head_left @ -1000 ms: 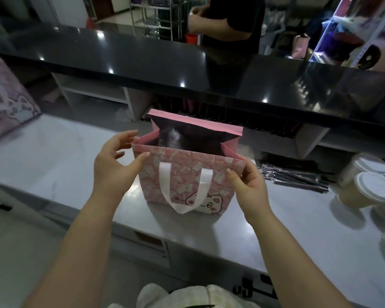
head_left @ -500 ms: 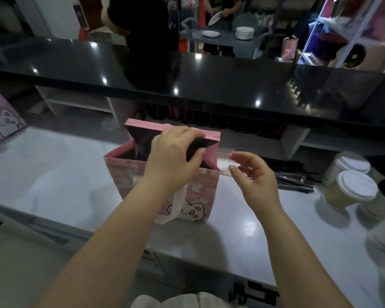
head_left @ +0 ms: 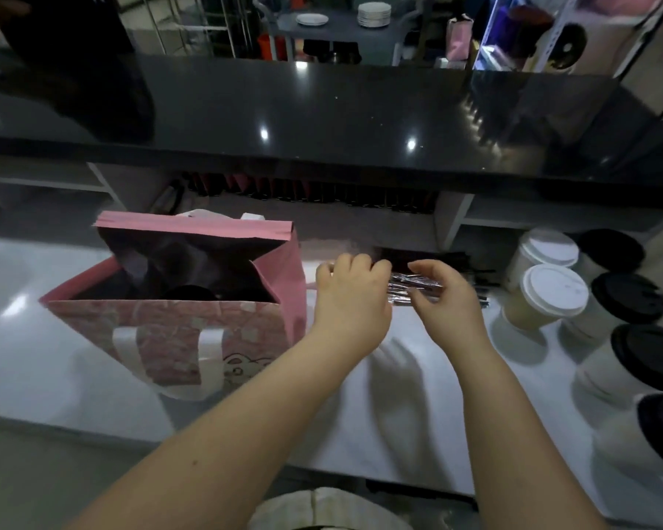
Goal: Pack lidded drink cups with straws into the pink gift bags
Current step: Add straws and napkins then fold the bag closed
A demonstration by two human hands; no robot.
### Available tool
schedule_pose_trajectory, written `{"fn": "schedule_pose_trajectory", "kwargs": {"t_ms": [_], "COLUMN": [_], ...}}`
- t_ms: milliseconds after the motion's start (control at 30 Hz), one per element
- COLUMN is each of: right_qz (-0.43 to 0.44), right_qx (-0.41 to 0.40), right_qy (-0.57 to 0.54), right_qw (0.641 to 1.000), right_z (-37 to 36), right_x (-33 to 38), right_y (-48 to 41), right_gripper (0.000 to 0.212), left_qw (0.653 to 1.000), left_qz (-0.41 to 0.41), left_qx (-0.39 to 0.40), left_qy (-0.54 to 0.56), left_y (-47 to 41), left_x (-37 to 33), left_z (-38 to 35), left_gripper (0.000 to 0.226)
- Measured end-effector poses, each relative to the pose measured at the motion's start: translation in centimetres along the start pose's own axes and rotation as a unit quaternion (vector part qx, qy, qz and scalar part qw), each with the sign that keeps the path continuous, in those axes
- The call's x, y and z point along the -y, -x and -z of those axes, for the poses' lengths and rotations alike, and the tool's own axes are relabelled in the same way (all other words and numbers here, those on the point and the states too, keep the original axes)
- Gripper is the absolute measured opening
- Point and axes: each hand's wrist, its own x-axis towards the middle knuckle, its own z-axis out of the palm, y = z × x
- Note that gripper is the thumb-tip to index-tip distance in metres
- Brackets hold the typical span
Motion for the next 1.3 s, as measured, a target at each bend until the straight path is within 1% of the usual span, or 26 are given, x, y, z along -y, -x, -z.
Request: {"fn": "schedule_pose_trajectory", "kwargs": {"t_ms": [200, 267, 400, 567, 733, 900, 967, 1033, 1133, 1200, 1300], "right_qz": [0.012, 0.016, 0.031, 0.04, 0.03, 0.015, 0.01, 0.022, 0.033, 0.036, 0.033], "right_qx": [0.053, 0.076, 0.125, 0.188, 0.237, 0.236, 0.228, 0.215, 0.196, 0.177, 0.136], "right_qy": [0.059, 0.069, 0.089, 0.12, 0.212, 0.258, 0.266, 0.262, 0.24, 0.233, 0.205], "right_qw": [0.997, 0.995, 0.988, 0.974, 0.948, 0.937, 0.937, 0.941, 0.95, 0.955, 0.969], "right_z": [-1.5, -2.4, -4.7, -8.6, -12.3, -15.0, -15.6, -15.7, -15.8, -16.1, -16.4], "right_x": [-3.2, -3.9, -4.4, -3.8, -4.3, -4.7, -5.0, -5.5, -6.0, -6.1, -5.9], "right_y": [-0.7, -1.2, -4.2, -9.4, -12.5, -13.6, -13.5, -13.2, -13.0, -12.7, -12.4], "right_gripper": [0.036, 0.034, 0.034, 0.032, 0.038, 0.056, 0.058, 0.051, 0.038, 0.027, 0.01], "left_qw": [0.993, 0.989, 0.992, 0.993, 0.993, 0.993, 0.994, 0.995, 0.991, 0.989, 0.989], "left_qz": [0.059, 0.078, 0.079, 0.094, 0.098, 0.11, 0.105, 0.098, 0.128, 0.142, 0.14], "left_qx": [0.101, 0.118, 0.091, 0.063, 0.057, 0.039, 0.027, 0.012, 0.006, 0.015, 0.044], "left_qy": [-0.035, -0.043, -0.042, -0.021, 0.004, 0.027, 0.029, 0.029, 0.033, 0.029, 0.019], "left_y": [-0.3, -0.4, -1.2, -2.1, -1.5, -2.4, -2.8, -3.1, -3.5, -4.0, -4.6], "left_x": [2.5, 2.9, 3.7, 6.1, 9.4, 10.6, 11.1, 12.0, 13.1, 12.9, 12.1], "left_z": [-6.4, -7.9, -9.0, -8.2, -7.9, -8.4, -8.6, -8.7, -8.5, -8.5, -9.0], "left_gripper": [0.052, 0.053, 0.056, 0.056, 0.052, 0.051, 0.05, 0.05, 0.049, 0.048, 0.048]}}
